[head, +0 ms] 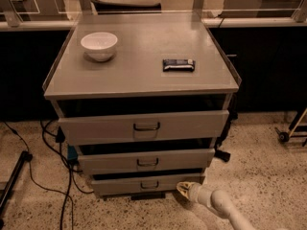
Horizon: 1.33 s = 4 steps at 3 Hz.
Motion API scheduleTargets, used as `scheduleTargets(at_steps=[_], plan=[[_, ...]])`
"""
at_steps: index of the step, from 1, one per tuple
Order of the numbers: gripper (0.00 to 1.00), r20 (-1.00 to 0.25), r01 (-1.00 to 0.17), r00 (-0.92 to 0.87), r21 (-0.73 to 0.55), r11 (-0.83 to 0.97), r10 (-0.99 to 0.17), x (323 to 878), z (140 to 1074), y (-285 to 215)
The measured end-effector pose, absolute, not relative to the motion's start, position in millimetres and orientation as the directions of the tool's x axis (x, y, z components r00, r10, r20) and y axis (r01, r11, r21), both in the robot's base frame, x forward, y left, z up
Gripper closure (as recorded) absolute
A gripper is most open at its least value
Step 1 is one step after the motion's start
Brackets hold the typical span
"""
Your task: Close bottom drawer
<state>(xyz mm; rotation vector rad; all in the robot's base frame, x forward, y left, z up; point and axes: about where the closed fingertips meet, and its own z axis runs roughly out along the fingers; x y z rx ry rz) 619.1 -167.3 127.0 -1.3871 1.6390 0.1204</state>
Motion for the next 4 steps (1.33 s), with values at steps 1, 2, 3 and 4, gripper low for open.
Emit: scheduleTargets(at_steps=[1,2,3,4], plan=[[1.00,-0.690,-0.819,0.096,-0.464,0.337,-0.717,620.9,126.5,-165.7],[1.00,-0.690,-0.820,0.096,-0.463,0.337,-0.717,620.5,126.5,-165.7],[1.00,-0.703,-0.915,0.057,-0.321,0.246,-0.709,574.8,133.0,-165.2],[1.00,-0.713,-0.983,-0.042,-0.095,0.156,-0.700,507.4,144.1,-170.0]])
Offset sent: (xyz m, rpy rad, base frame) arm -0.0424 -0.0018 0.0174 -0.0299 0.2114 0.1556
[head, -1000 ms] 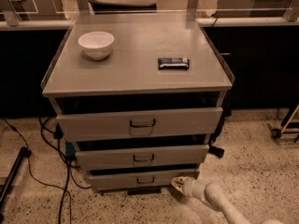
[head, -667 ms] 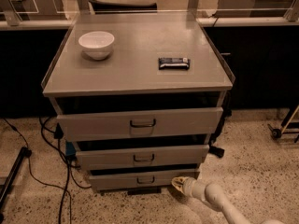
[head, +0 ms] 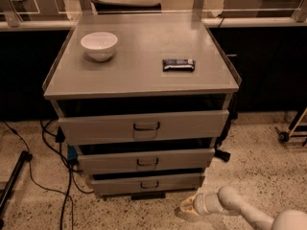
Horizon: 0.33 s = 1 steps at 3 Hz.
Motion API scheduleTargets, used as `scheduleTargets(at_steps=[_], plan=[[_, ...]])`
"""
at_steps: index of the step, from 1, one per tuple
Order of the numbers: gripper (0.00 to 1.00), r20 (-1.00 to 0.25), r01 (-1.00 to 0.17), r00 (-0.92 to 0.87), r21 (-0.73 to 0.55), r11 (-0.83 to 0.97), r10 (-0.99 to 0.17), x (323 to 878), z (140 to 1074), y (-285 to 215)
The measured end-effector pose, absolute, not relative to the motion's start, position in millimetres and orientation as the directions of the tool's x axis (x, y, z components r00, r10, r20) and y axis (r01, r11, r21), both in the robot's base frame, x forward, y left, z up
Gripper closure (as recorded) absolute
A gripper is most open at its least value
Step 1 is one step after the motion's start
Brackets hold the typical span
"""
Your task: Close bottom drawer
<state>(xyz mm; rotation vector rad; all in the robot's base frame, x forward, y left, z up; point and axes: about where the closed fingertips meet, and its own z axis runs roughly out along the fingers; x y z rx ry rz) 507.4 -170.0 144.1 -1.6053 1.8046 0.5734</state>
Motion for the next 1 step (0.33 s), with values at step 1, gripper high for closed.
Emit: scheduleTargets(at_steps=[1], plan=[[0.82,-0.717,-0.987,-0.055,-0.069,0.148,-0.695,499.7,142.5,-167.4]])
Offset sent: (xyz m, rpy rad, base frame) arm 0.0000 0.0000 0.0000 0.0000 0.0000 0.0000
